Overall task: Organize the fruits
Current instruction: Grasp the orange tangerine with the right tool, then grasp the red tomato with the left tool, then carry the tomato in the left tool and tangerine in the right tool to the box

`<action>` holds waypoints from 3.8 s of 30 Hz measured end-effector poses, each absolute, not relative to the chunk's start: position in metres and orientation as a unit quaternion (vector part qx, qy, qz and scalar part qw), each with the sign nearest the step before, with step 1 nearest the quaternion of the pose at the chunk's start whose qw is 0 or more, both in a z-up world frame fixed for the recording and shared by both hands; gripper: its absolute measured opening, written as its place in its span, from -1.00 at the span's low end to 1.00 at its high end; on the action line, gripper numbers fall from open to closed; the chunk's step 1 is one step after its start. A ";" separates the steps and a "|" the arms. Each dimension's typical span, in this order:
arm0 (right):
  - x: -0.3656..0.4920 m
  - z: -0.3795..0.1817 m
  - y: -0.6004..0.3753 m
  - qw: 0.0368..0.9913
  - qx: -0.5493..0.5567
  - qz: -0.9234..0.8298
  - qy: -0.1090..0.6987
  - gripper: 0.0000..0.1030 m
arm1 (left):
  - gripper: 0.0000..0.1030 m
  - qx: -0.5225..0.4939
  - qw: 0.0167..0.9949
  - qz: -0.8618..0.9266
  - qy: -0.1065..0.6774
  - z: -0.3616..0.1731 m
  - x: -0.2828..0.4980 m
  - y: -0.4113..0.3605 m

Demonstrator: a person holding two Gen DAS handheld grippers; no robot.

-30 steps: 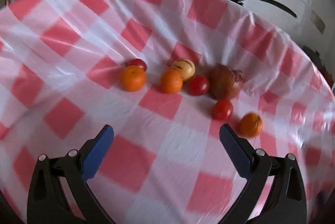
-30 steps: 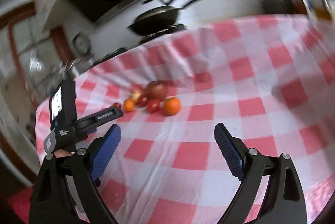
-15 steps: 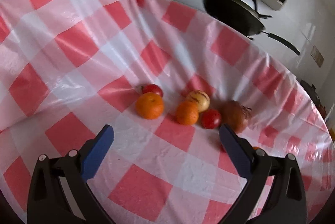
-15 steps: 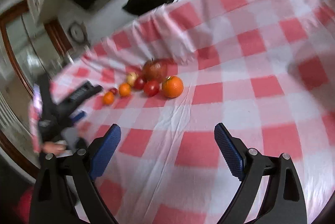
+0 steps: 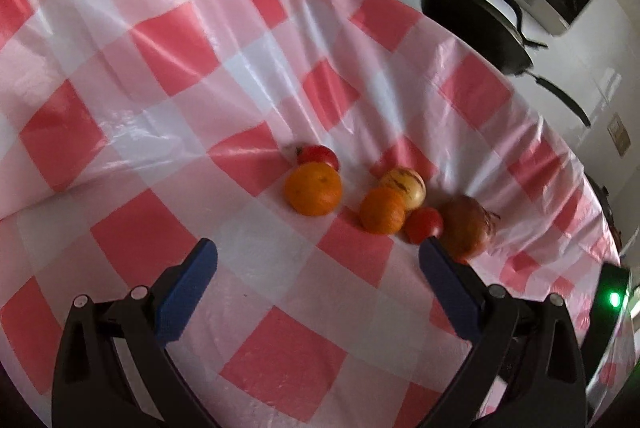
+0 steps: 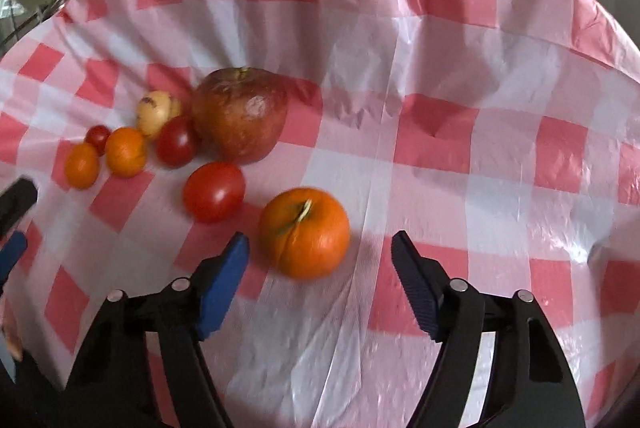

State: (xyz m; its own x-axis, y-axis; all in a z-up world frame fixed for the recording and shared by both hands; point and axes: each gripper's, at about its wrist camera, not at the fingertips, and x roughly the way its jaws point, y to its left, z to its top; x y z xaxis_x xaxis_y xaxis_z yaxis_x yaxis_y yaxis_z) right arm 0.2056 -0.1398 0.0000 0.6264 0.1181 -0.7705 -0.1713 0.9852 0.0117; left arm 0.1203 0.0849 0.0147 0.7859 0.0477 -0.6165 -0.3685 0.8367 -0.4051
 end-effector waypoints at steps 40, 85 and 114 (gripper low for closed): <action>0.215 0.010 -0.255 0.916 0.240 0.054 0.316 -0.14 | -0.33 -0.023 0.901 -0.038 0.431 -0.004 0.223 -0.051; 0.068 0.011 -0.210 0.903 0.237 0.119 0.337 -0.14 | -0.34 -0.120 0.927 0.042 0.354 0.029 0.053 0.056; -0.061 0.014 -0.147 0.891 0.189 0.224 0.348 -0.14 | -0.33 -0.124 0.937 0.065 0.319 0.035 -0.082 0.088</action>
State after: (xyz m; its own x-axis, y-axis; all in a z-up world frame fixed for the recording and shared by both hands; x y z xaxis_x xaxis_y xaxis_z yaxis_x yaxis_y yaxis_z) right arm -0.0607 -0.1466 0.0139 0.6577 0.5299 -0.5354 -0.2673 0.8287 0.4918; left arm -0.0823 0.0884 0.0345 0.7878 0.0434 -0.6144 -0.2018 0.9606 -0.1910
